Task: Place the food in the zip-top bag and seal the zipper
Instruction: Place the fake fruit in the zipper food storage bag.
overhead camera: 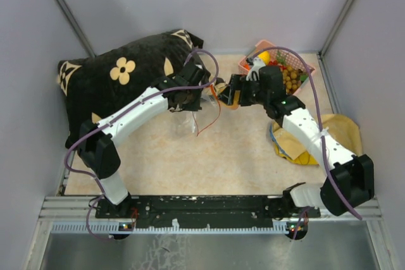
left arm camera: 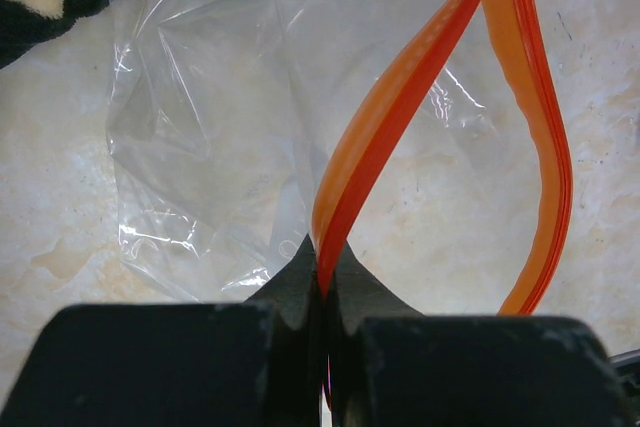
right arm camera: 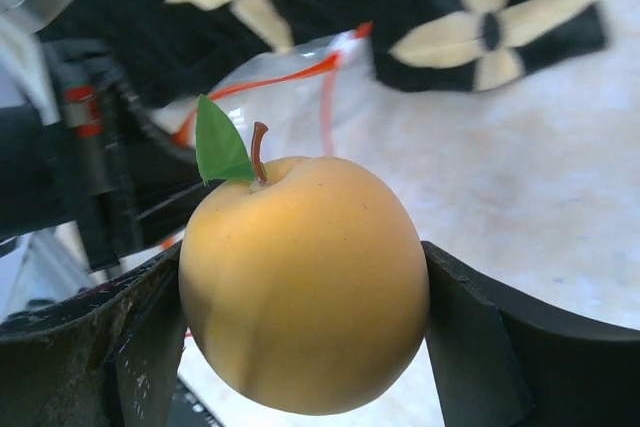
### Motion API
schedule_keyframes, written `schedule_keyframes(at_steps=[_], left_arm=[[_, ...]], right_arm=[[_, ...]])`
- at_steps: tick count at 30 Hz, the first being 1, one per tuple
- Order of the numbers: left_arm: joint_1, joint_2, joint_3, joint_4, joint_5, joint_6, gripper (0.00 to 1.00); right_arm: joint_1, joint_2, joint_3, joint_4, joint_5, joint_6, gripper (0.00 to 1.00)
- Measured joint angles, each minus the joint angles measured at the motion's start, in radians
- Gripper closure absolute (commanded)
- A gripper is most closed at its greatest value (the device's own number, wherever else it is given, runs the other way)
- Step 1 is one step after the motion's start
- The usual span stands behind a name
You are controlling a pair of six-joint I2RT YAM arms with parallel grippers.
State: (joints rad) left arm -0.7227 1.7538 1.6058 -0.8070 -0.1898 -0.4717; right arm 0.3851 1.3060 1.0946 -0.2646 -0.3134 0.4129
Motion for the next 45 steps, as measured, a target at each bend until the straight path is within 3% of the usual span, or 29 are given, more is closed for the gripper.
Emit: schedule_keyframes(at_steps=[7, 17, 34, 37, 40, 41, 45], left_arm=[[0.000, 0.000, 0.000, 0.000, 0.019, 0.001, 1.00], [0.000, -0.003, 0.000, 0.024, 0.053, -0.005, 1.00], [0.002, -0.071, -0.029, 0.150, 0.174, -0.047, 1.00], [0.006, -0.071, -0.048, 0.166, 0.199, -0.050, 1.00], [0.006, -0.071, -0.057, 0.174, 0.216, -0.053, 1.00], [0.006, -0.071, -0.057, 0.177, 0.220, -0.053, 1.00], [0.007, -0.071, -0.058, 0.190, 0.229, -0.055, 1.00]], right_arm=[[0.099, -0.009, -0.055, 0.130, -0.082, 0.115, 0.44], [0.130, 0.017, -0.154, 0.292, -0.105, 0.235, 0.43], [0.132, 0.069, -0.187, 0.249, -0.015, 0.196, 0.21], [0.132, 0.071, -0.183, 0.230, 0.002, 0.178, 0.23], [0.132, 0.071, -0.169, 0.201, 0.025, 0.160, 0.35], [0.132, 0.071, -0.163, 0.192, 0.030, 0.155, 0.34], [0.132, 0.071, -0.141, 0.163, 0.044, 0.129, 0.15]])
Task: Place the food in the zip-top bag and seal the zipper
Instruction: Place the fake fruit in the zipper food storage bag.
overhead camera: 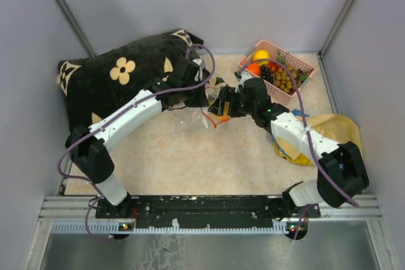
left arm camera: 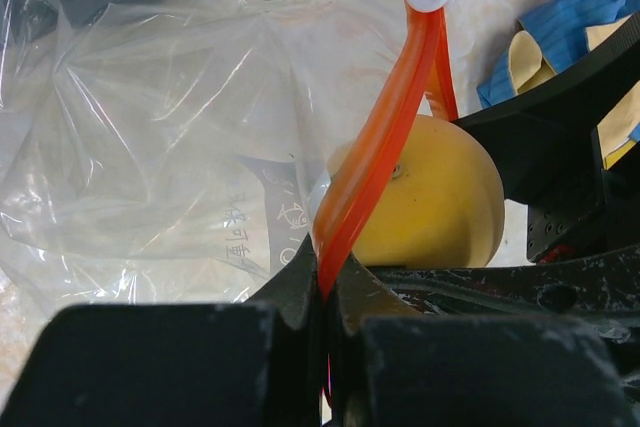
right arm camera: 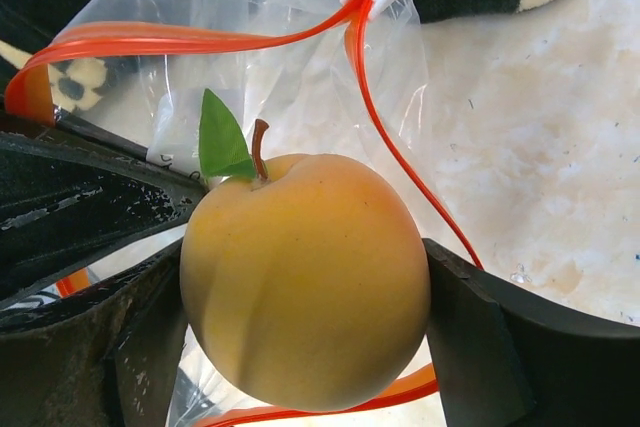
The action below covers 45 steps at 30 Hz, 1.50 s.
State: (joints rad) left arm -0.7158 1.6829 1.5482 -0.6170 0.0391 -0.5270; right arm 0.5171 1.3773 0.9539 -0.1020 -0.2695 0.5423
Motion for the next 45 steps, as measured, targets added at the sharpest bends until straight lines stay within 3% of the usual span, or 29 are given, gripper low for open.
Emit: schedule_keyframes(at_steps=[5, 14, 24, 29, 36, 45], left_arm=[[0.000, 0.000, -0.006, 0.013, 0.011, 0.000, 1.00], [0.031, -0.042, -0.100, 0.087, 0.066, -0.027, 1.00], [0.064, -0.113, -0.246, 0.304, 0.198, -0.096, 1.00], [0.068, -0.114, -0.278, 0.353, 0.229, -0.120, 1.00], [0.072, -0.114, -0.285, 0.378, 0.255, -0.132, 1.00], [0.072, -0.114, -0.285, 0.378, 0.270, -0.132, 1.00]], right_arm=[[0.000, 0.005, 0.026, -0.031, -0.005, -0.030, 0.04], [0.000, 0.006, 0.097, -0.112, -0.006, -0.071, 0.01], [0.000, -0.003, 0.285, -0.277, 0.045, -0.139, 0.03], [0.000, -0.010, 0.357, -0.386, 0.076, -0.186, 0.08], [0.000, -0.038, 0.468, -0.524, 0.183, -0.264, 0.22], [-0.002, -0.043, 0.395, -0.579, 0.262, -0.292, 0.47]])
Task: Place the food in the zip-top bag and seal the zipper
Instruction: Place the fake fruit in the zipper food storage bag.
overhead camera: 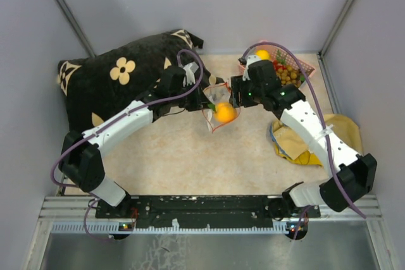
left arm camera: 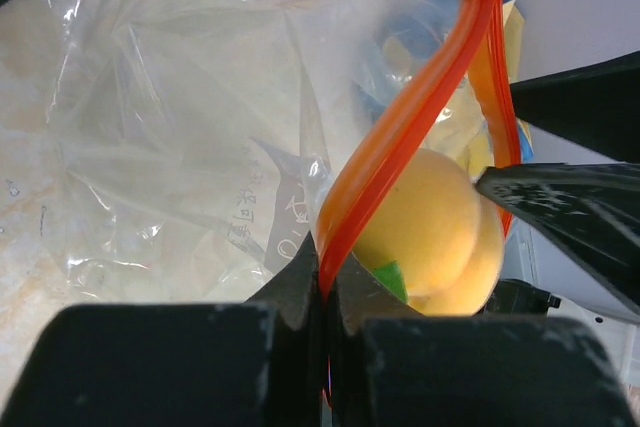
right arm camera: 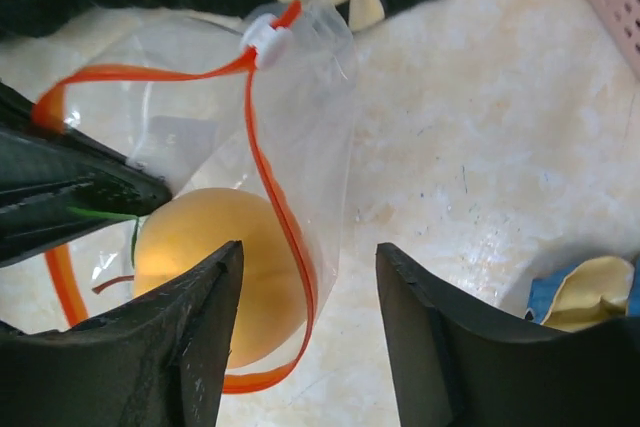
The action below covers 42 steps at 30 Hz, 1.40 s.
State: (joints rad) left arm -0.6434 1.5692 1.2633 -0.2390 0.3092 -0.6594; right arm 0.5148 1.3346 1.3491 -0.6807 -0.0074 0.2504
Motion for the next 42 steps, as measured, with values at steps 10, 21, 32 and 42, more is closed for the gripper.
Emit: schedule_keyframes(at_steps=[10, 21, 32, 42], left_arm=[[0.000, 0.000, 0.000, -0.003, 0.018, 0.001, 1.00], [-0.006, 0.067, 0.233, -0.299, -0.129, 0.094, 1.00], [-0.068, 0.132, 0.514, -0.624, -0.399, 0.218, 1.00], [-0.050, 0.088, 0.514, -0.639, -0.417, 0.248, 1.00]], right_arm=[[0.000, 0.043, -0.067, 0.010, 0.018, -0.006, 0.88], [0.005, 0.072, 0.133, -0.092, 0.049, -0.024, 1.00], [0.016, 0.097, 0.217, -0.141, 0.145, -0.058, 1.00], [0.024, 0.138, 0.216, -0.127, 0.187, -0.077, 1.00]])
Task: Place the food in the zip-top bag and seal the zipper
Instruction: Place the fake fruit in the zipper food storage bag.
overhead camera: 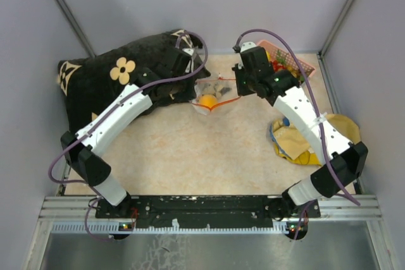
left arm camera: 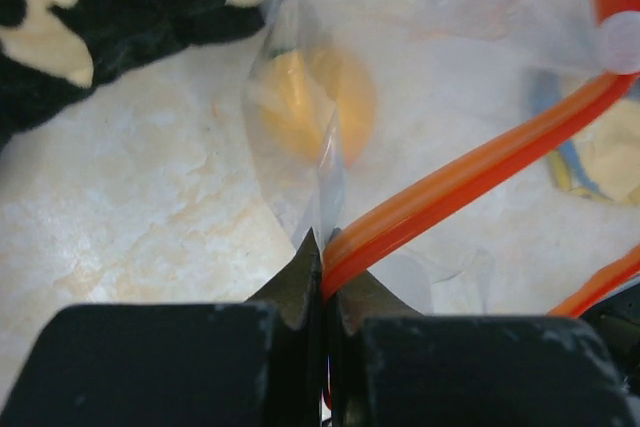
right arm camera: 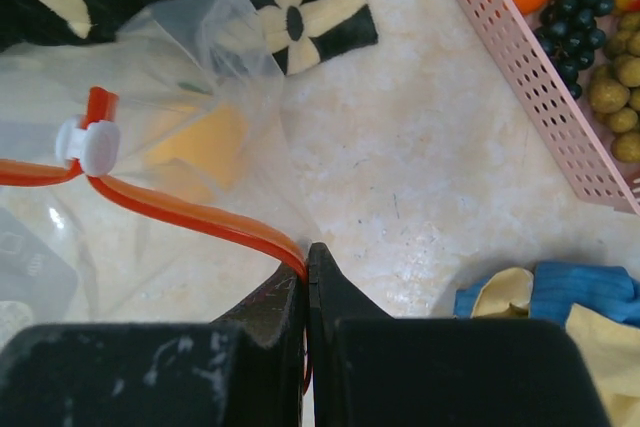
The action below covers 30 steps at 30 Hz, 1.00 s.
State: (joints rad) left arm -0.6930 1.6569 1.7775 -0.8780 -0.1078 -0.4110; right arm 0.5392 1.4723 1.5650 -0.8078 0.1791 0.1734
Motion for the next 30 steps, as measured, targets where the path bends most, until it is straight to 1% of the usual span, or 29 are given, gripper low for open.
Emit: schedule_keyframes(at_steps=[2, 5, 8, 12, 14, 16, 20, 24, 27, 30], left_arm=[[0.013, -0.013, -0.071, 0.018, 0.015, 0.000, 1.00], [0.026, 0.003, -0.111, 0.002, 0.014, 0.001, 1.00], [0.032, 0.017, -0.110, 0.002, 0.010, 0.001, 1.00], [0.035, 0.019, -0.103, 0.002, 0.009, 0.001, 1.00], [0.035, 0.028, -0.087, 0.001, 0.005, 0.001, 1.00], [0.035, 0.042, -0.064, 0.002, 0.001, 0.002, 1.00], [0.035, 0.064, -0.037, 0.002, -0.004, 0.006, 1.00], [0.035, 0.076, -0.031, -0.002, -0.006, 0.010, 1.00], [0.036, 0.082, -0.019, -0.005, -0.006, 0.016, 1.00], [0.039, 0.084, -0.005, -0.006, -0.006, 0.022, 1.00]], right_arm=[[0.000, 0.000, -0.003, 0.014, -0.023, -0.003, 1.00], [0.001, 0.001, -0.028, 0.044, -0.071, -0.006, 0.94], [0.001, 0.002, -0.060, 0.067, -0.107, -0.005, 0.90], [0.001, 0.010, -0.065, 0.083, -0.142, -0.006, 0.79], [0.000, 0.010, -0.065, 0.087, -0.154, -0.007, 0.74], [-0.002, 0.010, -0.063, 0.088, -0.177, -0.011, 0.72], [-0.022, 0.010, -0.040, 0.088, -0.247, -0.016, 0.62], [-0.072, 0.008, -0.010, 0.120, -0.358, -0.014, 0.51], [-0.145, 0.004, -0.015, 0.175, -0.457, -0.002, 0.49], [-0.214, 0.004, -0.021, 0.216, -0.488, 0.002, 0.49]])
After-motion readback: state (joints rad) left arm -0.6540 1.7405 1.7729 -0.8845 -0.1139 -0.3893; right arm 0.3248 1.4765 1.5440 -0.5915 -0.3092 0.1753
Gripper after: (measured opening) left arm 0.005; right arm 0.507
